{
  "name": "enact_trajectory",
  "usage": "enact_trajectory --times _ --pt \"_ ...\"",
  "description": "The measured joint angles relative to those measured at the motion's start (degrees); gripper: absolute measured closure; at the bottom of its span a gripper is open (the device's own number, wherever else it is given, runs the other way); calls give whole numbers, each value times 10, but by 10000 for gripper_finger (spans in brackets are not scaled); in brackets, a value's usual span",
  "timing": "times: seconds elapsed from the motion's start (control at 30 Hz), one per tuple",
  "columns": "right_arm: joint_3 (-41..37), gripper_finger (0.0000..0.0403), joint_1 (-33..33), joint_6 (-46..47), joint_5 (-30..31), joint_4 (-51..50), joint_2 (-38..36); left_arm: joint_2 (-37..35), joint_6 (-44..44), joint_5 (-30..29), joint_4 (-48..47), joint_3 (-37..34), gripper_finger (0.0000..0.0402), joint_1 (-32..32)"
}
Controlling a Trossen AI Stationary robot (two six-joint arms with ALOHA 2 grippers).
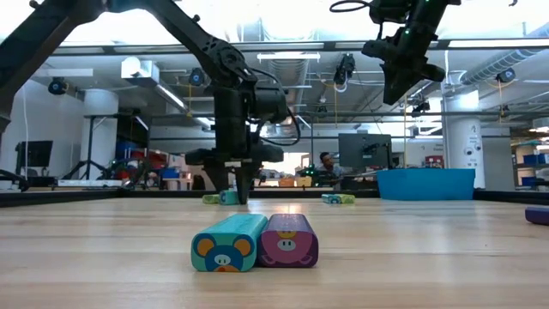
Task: Sort blocks
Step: Put the light blue block into the yellow bin
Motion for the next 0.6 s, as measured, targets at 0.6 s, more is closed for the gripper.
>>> enact_trajectory --times 0.6 --pt "0 360 0 3 0 0 0 6 67 46 -66 62 372 -13"
